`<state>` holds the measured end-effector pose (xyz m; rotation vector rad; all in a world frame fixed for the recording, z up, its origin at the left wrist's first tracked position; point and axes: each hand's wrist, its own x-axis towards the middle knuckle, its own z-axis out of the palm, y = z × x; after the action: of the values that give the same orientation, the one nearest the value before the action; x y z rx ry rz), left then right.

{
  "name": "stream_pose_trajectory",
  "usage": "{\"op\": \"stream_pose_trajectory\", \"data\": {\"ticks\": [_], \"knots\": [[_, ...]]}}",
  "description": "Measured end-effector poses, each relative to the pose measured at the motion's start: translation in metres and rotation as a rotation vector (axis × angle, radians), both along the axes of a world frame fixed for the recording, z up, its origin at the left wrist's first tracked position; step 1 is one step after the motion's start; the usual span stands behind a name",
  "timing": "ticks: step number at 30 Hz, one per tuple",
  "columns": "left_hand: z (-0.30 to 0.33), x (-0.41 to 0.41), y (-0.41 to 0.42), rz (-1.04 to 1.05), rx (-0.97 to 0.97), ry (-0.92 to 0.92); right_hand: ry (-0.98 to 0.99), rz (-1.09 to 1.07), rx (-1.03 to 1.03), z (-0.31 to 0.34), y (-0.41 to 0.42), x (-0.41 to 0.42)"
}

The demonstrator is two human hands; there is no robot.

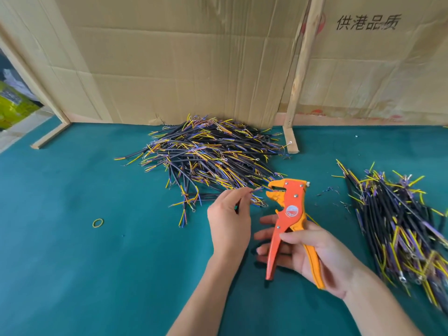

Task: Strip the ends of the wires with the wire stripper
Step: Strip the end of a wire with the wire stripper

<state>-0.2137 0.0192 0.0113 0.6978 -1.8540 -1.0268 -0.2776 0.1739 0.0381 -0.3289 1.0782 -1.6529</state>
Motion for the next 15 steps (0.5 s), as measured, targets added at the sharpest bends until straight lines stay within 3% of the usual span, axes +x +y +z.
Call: {"op": "stream_pose_trajectory", "data": {"ticks": [15], "knots": [[-0.0012, -0.0016, -0.0009, -0.002, -0.117, -0.003, -0.030, 0.012, -0.011, 0.0015, 0.0014, -0.0036]]}}
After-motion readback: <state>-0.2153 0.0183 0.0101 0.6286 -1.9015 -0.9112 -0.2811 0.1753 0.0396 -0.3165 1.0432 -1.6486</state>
